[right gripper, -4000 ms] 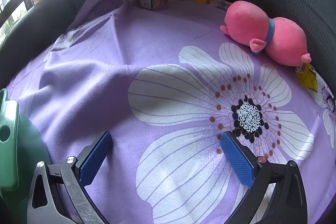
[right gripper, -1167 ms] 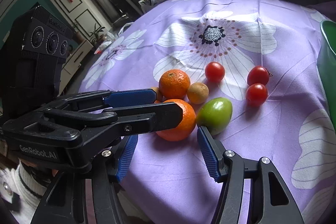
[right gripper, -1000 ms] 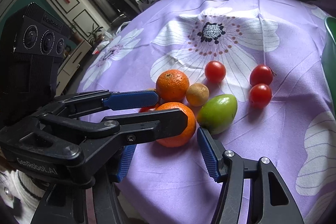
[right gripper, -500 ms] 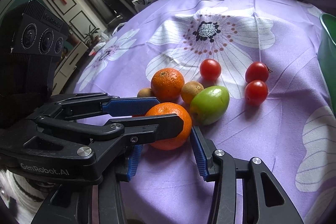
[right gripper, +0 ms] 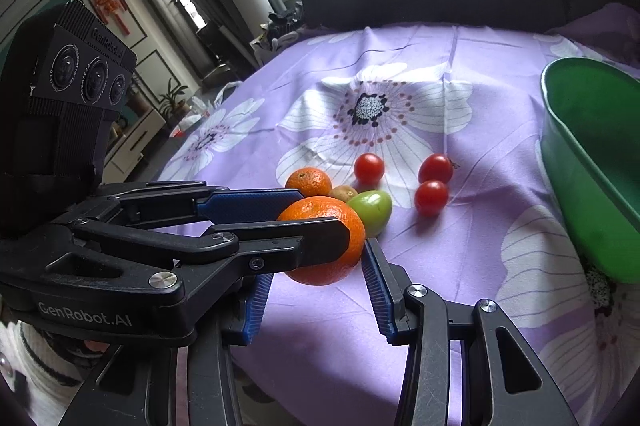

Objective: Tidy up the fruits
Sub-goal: 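Carry the orange into the green bowl and open the left gripper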

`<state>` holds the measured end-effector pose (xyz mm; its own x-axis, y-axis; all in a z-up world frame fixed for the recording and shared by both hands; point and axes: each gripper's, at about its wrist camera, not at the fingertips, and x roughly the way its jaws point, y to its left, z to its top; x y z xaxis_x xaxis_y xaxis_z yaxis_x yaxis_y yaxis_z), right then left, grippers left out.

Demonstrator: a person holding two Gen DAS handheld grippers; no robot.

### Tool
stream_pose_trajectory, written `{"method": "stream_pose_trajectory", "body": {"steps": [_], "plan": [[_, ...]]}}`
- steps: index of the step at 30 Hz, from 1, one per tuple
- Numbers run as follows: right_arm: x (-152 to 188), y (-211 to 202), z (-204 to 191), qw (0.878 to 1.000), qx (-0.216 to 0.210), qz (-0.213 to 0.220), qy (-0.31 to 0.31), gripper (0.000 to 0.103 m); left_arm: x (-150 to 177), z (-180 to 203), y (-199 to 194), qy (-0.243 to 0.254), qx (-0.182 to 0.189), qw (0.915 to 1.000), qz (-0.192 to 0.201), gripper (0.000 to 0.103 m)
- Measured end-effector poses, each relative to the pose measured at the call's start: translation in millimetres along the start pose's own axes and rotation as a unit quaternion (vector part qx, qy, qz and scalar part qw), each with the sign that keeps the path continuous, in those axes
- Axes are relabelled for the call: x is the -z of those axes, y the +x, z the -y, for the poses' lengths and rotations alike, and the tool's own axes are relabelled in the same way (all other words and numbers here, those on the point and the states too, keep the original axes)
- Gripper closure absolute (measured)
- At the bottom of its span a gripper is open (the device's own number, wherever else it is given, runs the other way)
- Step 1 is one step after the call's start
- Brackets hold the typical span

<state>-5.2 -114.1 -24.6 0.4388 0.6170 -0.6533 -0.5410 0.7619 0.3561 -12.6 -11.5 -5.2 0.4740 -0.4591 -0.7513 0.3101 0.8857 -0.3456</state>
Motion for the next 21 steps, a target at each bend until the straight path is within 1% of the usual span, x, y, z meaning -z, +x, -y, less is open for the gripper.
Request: {"method": "stream_pose_trajectory", "body": {"steps": [7, 14, 17, 21], "plan": [[-4, -31, 21, 0.999, 0.017, 0.042, 0.017, 0.056, -23, 38, 8, 0.048, 0.002, 0.9988, 0.007, 0.06], [-11, -64, 49, 0.994, 0.051, 0.086, 0.034, 0.056, -53, 71, 29, 0.091, 0.029, 0.9954, 0.009, 0.06], [-14, -76, 63, 0.992, 0.069, 0.097, 0.043, 0.056, -67, 82, 42, 0.099, 0.043, 0.9942, 0.007, 0.06], [-20, -84, 81, 0.989, 0.089, 0.107, 0.053, 0.056, -82, 97, 59, 0.117, 0.05, 0.9919, 0.006, 0.06]]}}
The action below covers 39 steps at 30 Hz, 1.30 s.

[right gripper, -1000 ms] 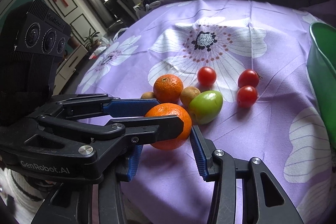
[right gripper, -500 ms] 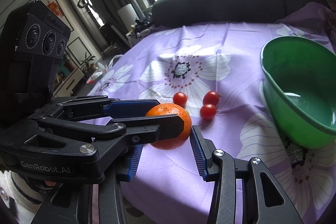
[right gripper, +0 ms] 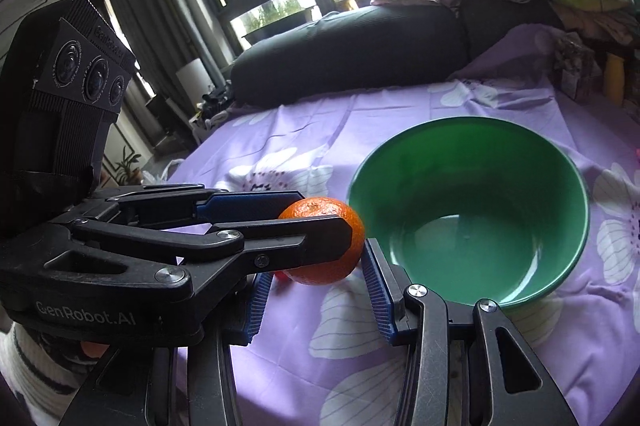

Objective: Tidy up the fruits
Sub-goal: 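Carry the orange into the green bowl and open the left gripper, then withdraw the left gripper from the bowl back to the fruit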

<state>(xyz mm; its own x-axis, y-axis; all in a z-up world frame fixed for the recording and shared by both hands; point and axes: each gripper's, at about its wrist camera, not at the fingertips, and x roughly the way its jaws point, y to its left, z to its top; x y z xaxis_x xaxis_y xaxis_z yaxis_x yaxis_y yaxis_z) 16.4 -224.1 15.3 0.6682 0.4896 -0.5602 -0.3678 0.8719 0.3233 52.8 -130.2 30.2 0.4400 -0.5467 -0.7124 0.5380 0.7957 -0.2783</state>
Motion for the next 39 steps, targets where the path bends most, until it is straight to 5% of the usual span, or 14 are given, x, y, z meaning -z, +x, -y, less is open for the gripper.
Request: {"method": "stream_pose_trajectory", "body": {"steps": [13, 18, 25, 35, 39], "plan": [[-9, 29, 44, 0.998, 0.042, -0.039, 0.041, 0.056, -14, -5, 51, -0.022, 0.003, 0.9988, -0.043, 0.059], [-7, 23, 46, 0.997, 0.061, -0.034, 0.036, 0.056, -10, -10, 40, -0.041, -0.011, 0.9988, -0.025, 0.019], [-1, -6, 49, 0.995, 0.088, -0.013, 0.045, 0.055, 16, -35, -19, -0.08, -0.033, 0.9961, 0.018, 0.014], [11, -29, 17, 0.999, 0.049, -0.005, 0.017, 0.054, 83, -107, -119, -0.224, -0.09, 0.966, 0.092, 0.012], [19, -14, -3, 0.999, 0.025, -0.03, -0.002, 0.054, 105, -115, -131, -0.256, -0.081, 0.9581, 0.099, 0.006]]}}
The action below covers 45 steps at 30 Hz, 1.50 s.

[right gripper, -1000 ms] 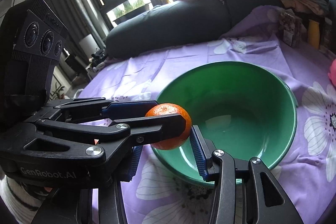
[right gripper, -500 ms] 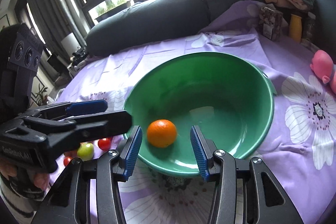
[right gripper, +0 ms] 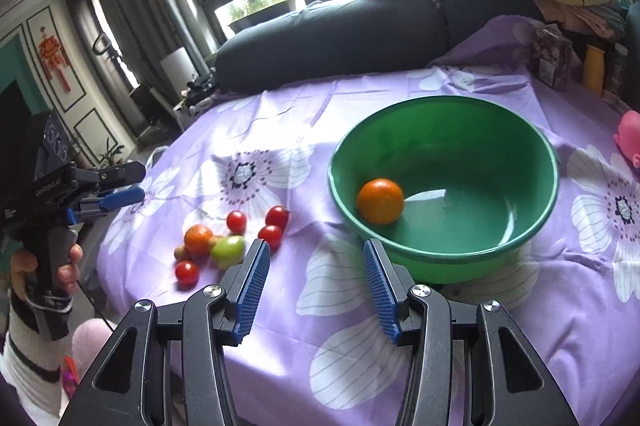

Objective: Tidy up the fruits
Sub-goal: 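Withdraw the left gripper from the bowl back to the fruit, then close the left gripper around the green apple and lift it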

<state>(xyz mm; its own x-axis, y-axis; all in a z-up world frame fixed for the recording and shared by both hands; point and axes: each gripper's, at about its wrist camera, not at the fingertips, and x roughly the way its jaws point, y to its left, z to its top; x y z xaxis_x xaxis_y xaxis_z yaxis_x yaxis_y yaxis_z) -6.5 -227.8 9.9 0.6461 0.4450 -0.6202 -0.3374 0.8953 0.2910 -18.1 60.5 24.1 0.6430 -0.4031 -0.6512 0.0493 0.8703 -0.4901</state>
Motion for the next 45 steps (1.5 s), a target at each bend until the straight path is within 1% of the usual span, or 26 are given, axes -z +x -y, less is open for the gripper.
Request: {"method": "stream_pose_trajectory", "body": {"steps": [2, 4, 6, 8, 10, 14, 16, 18, 24, 29, 31, 32, 35, 38, 40, 42, 45], "plan": [[4, 10, -10, 1.0, -0.012, -0.017, -0.005, 0.054, 6, -5, -3, -0.016, 0.017, 0.9997, 0.001, 0.005], [10, 19, -21, 0.999, -0.021, -0.032, -0.011, 0.054, 13, -8, -6, -0.022, 0.032, 0.9992, 0.01, 0.004], [14, 25, -31, 0.998, -0.034, -0.044, -0.016, 0.054, 20, -14, -9, -0.023, 0.038, 0.9988, 0.019, 0.001], [16, 31, -41, 0.997, -0.045, -0.052, -0.021, 0.054, 27, -16, -7, -0.02, 0.037, 0.9988, 0.024, 0.001], [17, 36, -48, 0.997, -0.048, -0.059, -0.023, 0.054, 32, -17, -1, -0.013, 0.039, 0.9991, 0.011, 0.001], [20, 44, -60, 0.996, -0.047, -0.07, -0.037, 0.054, 40, -22, 11, -0.015, 0.068, 0.9974, -0.019, 0.001], [22, 48, -65, 0.995, -0.043, -0.077, -0.046, 0.054, 43, -23, 14, -0.009, 0.063, 0.9975, -0.031, 0.001], [26, 52, -69, 0.994, -0.043, -0.082, -0.051, 0.054, 46, -23, 17, 0.005, 0.058, 0.9977, -0.035, 0.001], [25, 72, -74, 0.993, -0.044, -0.099, -0.055, 0.054, 45, -14, 35, 0.032, 0.053, 0.9962, -0.061, 0.002], [27, 87, -80, 0.99, -0.044, -0.115, -0.07, 0.054, 42, -7, 55, 0.04, 0.061, 0.9935, -0.088, 0.003], [26, 91, -81, 0.989, -0.047, -0.117, -0.073, 0.053, 41, -8, 63, 0.034, 0.067, 0.9925, -0.097, 0.008], [25, 94, -81, 0.989, -0.052, -0.118, -0.073, 0.053, 40, -8, 67, 0.031, 0.069, 0.9918, -0.103, 0.013], [23, 101, -81, 0.988, -0.057, -0.125, -0.072, 0.053, 38, -7, 78, 0.028, 0.065, 0.9903, -0.119, 0.022], [21, 107, -80, 0.987, -0.063, -0.129, -0.075, 0.053, 36, -9, 85, 0.024, 0.06, 0.9901, -0.125, 0.025], [19, 112, -79, 0.986, -0.065, -0.134, -0.075, 0.053, 35, -11, 88, 0.021, 0.059, 0.9894, -0.131, 0.029], [17, 117, -79, 0.985, -0.066, -0.14, -0.073, 0.053, 33, -12, 89, 0.022, 0.059, 0.9888, -0.135, 0.039], [13, 126, -80, 0.983, -0.069, -0.151, -0.076, 0.053, 30, -16, 92, 0.019, 0.058, 0.988, -0.142, 0.043]]}}
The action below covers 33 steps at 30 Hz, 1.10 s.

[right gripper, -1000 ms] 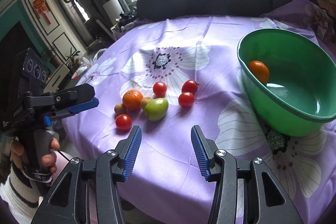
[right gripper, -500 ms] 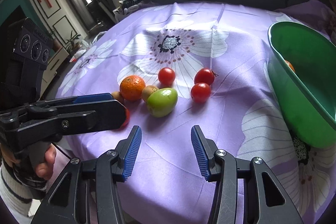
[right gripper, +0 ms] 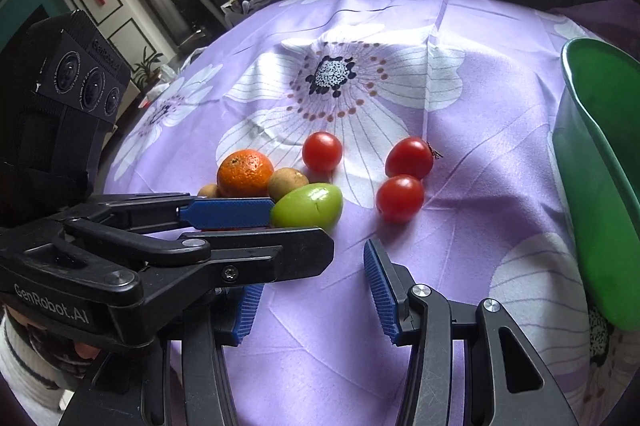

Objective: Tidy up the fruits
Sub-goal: 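Close the left gripper around the green apple and lift it, then carry the green apple into the green bowl and open the left gripper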

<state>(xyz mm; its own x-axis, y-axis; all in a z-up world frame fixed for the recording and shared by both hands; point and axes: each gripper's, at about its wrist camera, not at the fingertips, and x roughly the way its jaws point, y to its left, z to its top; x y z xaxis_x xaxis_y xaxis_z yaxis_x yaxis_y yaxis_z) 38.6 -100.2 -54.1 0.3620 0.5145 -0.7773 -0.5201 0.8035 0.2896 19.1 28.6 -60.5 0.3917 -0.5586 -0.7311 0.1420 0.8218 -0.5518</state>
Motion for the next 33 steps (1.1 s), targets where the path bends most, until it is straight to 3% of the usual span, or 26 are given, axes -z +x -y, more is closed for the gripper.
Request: {"method": "stream_pose_trajectory", "body": {"steps": [8, 12, 17, 19, 33], "plan": [[-15, 14, 3, 1.0, 0.0, -0.03, -0.006, 0.053, -9, -5, 2, -0.001, 0.001, 1.0, -0.009, 0.047], [-22, 18, 0, 0.999, -0.002, -0.034, -0.016, 0.053, -12, -7, 3, -0.005, 0.0, 0.9999, -0.015, 0.061], [-23, 23, -5, 0.999, -0.005, -0.034, -0.028, 0.056, -13, -10, 4, -0.007, -0.002, 0.9998, -0.017, 0.069], [-23, 23, -4, 0.999, -0.011, -0.032, -0.026, 0.06, -12, -10, 4, -0.007, -0.001, 0.9998, -0.017, 0.069], [-14, -11, -10, 1.0, -0.005, 0.015, -0.027, 0.061, -9, 27, -9, 0.03, -0.004, 0.9995, 0.009, 0.071]]}}
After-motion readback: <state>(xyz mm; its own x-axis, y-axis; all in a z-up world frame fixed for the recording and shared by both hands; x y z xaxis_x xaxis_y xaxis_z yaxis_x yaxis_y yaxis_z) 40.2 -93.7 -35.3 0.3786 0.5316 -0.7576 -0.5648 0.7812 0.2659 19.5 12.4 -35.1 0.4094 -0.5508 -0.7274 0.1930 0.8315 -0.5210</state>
